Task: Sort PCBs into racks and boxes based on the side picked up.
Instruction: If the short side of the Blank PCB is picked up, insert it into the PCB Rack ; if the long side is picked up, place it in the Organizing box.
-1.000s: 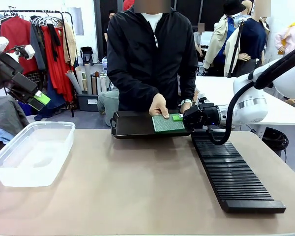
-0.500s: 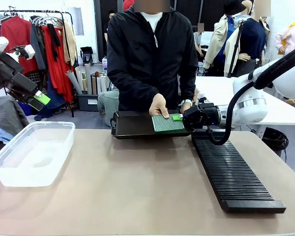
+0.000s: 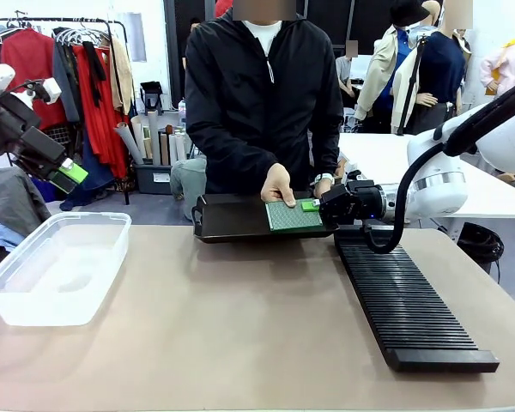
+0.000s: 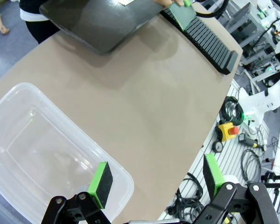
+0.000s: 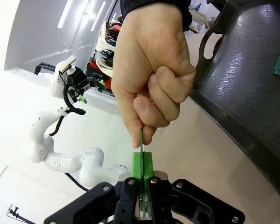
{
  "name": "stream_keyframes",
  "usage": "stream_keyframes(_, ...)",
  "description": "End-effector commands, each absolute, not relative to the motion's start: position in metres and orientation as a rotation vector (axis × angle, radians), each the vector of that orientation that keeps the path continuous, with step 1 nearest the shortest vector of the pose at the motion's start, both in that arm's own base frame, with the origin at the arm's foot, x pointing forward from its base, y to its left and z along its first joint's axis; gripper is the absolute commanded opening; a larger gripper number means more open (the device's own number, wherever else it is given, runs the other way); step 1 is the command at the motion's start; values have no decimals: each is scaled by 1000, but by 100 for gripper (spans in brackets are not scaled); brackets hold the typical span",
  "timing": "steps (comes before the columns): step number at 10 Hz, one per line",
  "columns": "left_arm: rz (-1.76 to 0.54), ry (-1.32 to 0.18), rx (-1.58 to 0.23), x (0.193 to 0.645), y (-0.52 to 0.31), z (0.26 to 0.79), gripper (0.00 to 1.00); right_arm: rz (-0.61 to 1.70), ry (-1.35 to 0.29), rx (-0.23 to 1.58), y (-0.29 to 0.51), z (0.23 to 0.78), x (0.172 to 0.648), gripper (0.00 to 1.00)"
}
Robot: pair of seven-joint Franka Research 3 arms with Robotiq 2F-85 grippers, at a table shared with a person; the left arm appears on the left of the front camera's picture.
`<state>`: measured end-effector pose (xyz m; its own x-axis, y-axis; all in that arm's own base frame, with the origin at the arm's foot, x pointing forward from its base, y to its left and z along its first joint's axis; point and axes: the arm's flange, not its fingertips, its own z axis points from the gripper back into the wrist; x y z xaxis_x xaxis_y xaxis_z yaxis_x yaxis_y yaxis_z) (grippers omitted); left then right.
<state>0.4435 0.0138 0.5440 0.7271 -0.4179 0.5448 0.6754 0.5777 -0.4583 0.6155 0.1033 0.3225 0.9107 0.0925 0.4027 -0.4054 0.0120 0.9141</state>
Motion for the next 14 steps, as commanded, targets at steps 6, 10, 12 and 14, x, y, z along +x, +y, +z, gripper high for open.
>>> stream_keyframes(6,-664,-406,-705,443,14,545,100,397,-257,1515,104,324,615,0)
stream_keyframes(10,-664,-406,-705,443,14,545,100,397,-257,1515,104,324,615,0)
stream_keyframes(12,-664,-406,-705,443,14,545,100,397,-257,1515,104,324,615,0)
stream_keyframes(14,-664,-406,-705,443,14,545,100,397,-257,1515,104,324,615,0)
